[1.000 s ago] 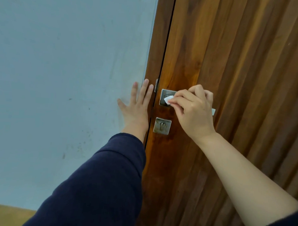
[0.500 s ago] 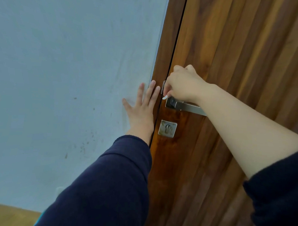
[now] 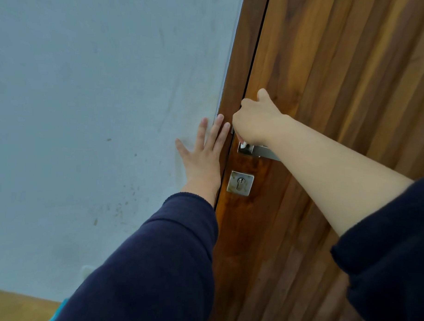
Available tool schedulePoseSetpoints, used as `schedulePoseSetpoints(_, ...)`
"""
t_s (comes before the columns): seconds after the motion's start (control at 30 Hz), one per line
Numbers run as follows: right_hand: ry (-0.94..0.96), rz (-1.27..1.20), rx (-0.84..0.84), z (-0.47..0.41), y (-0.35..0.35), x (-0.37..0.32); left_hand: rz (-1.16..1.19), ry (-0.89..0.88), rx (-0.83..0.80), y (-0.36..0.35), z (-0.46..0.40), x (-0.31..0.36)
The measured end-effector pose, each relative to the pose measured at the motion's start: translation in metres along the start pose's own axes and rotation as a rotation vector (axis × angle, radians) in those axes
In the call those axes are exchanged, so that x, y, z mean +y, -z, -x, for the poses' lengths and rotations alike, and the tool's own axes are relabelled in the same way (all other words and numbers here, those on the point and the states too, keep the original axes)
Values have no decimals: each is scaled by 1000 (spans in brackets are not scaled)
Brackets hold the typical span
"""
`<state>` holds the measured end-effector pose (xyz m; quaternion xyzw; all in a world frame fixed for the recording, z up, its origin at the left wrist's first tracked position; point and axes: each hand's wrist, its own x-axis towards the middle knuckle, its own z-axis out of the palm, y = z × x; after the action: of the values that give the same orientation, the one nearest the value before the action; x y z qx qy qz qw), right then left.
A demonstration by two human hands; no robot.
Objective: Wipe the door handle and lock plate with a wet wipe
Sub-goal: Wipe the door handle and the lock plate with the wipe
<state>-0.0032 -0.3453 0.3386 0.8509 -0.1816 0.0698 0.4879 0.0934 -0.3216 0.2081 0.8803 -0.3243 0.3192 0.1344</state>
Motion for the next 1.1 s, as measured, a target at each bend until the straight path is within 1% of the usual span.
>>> schedulePoseSetpoints(0.1,24,62,-85,0,4,-5,0,-13,-10,0,0,0)
schedulePoseSetpoints(0.17,-1,29,-131,-1,10,-2,4,-11,-10,1,0,-1)
schedulePoseSetpoints(0.23,-21,28,-136,-1,12,0,2,-6,-11,2,0,-2)
schedulePoseSetpoints(0.33,-3,52,-138,0,9,-5,5,-12,-7,0,0,-2)
schedulePoseSetpoints(0.4,7,32,-183,1,10,-5,2,-15,-2,1,-1,-1)
schedulePoseSetpoints(0.5,-34,-2,-226,5,18,-1,0,-13,-2,1,-1,-2)
schedulePoseSetpoints(0.63,-27,-12,-168,12,12,1,9,-10,16,-2,-1,-2)
schedulePoseSetpoints(0.83,-81,-97,-172,21,17,3,2,-4,33,-3,-1,-2)
schedulePoseSetpoints(0.93,-90,-131,-118,29,14,3,6,-9,24,-3,-2,-3)
schedulePoseSetpoints(1.1,-106,-264,-40,45,9,6,5,7,17,0,1,-1)
